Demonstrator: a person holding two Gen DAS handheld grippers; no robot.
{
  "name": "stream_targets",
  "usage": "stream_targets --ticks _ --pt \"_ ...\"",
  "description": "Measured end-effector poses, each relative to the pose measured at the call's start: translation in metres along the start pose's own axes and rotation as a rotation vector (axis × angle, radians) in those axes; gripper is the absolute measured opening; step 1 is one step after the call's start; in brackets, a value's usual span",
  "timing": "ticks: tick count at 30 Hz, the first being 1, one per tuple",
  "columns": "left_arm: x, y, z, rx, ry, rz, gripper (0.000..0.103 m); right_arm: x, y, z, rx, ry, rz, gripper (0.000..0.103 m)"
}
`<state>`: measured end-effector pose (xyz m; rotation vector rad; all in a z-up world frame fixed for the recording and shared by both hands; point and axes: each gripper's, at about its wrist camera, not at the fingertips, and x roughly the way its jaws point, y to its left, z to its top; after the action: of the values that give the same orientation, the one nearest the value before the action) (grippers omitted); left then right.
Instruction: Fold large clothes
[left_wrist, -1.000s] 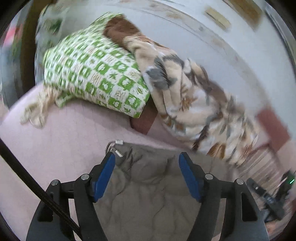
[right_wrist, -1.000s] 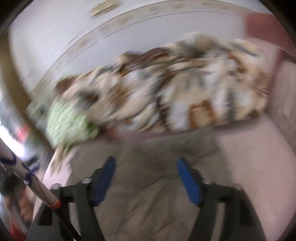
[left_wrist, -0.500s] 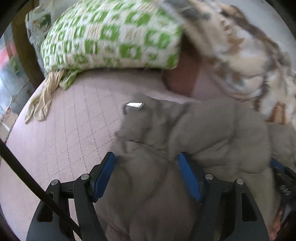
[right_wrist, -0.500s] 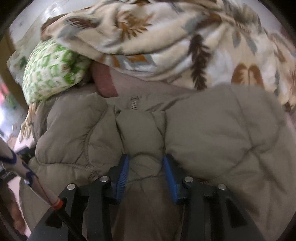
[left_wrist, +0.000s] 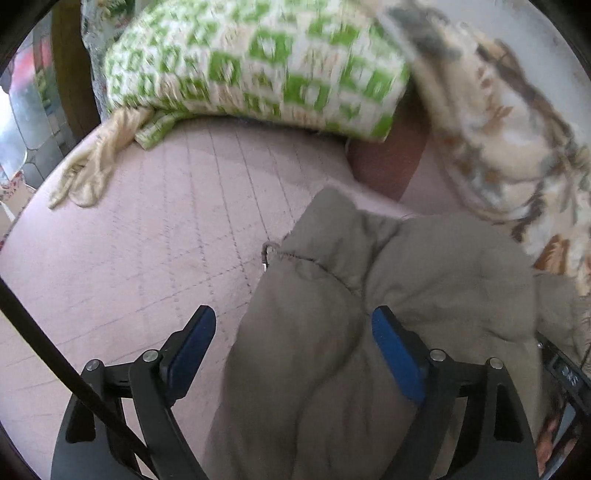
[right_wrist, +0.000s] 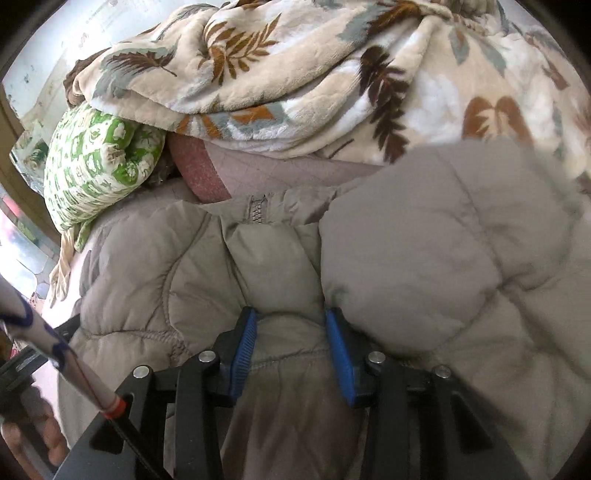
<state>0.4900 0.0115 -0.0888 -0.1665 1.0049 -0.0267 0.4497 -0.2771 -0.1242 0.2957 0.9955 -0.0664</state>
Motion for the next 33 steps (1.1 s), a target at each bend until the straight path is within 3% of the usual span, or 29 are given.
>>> stream_targets --ticks 6,7,10,13,17,21,27,33 --pt "-0.068 -0.017 -0.004 0.089 -0.085 -0.031 0.086 -0.074 -0.016 -0.005 -0.005 -0.14 -0.051 0.047" --pt "-0.069 -0.024 -0.006 0.106 -0.081 -0.044 0.086 -0.081 -0.024 -0.005 -0.007 -0.155 -0.093 0.052" --pt "-0.063 -0.048 -0.016 0.151 -0.076 -0.066 0.086 -0.082 -0.049 -0.005 0.011 -0.162 -0.233 0.053" --pt "-0.042 -0.07 -0.026 0.191 -0.051 -0.09 0.086 -0.069 -0.08 -0.008 0.038 -0.132 -0.304 0.057" --pt "-0.002 -0.091 -0.039 0.236 -0.005 -0.025 0.088 -0.042 -0.108 -0.021 0.061 -0.098 -0.31 0.064" --pt "0.018 -0.094 -0.042 0.225 -0.033 0.01 0.093 -0.023 -0.127 -0.021 0.142 -0.097 -0.272 0.068" --pt "0.026 -0.098 -0.044 0.232 -0.081 0.032 0.097 -0.014 -0.138 -0.022 0.178 -0.118 -0.251 0.07" --pt "0.006 -0.086 -0.038 0.232 -0.062 0.016 0.096 -0.021 -0.122 -0.015 0.105 -0.106 -0.325 0.072"
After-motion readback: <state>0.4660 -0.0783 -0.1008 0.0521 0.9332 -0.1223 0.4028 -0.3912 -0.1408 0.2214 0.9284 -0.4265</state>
